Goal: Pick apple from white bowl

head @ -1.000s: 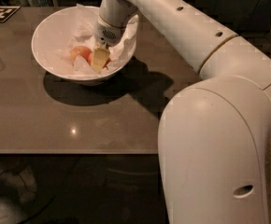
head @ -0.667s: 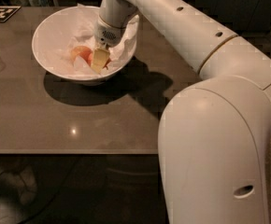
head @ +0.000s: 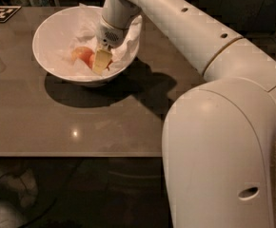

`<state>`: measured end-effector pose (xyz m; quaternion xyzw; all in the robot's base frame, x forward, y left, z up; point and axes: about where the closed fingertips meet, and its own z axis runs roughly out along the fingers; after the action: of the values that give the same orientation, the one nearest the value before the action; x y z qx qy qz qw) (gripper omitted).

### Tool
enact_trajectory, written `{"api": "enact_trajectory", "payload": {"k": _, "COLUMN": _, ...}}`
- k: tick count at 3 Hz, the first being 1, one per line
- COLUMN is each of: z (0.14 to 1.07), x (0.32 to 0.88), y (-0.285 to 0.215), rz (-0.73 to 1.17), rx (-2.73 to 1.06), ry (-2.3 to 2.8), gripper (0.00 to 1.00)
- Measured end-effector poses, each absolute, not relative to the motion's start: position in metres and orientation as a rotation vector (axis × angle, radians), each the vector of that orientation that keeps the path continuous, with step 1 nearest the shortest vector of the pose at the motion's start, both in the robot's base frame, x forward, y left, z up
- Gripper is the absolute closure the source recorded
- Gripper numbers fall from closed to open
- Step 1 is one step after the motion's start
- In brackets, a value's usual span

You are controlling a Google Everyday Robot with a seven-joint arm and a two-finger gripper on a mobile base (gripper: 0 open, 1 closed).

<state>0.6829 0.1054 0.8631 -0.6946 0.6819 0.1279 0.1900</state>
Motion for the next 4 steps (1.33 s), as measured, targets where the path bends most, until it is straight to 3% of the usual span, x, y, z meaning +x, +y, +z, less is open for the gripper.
{"api": "enact_trajectory", "payload": {"k": 4, "z": 0.925, "x": 0.709, "y": 0.112, "rz": 0.268, "rx": -1.917, "ry": 1.768, "gripper": 1.00}}
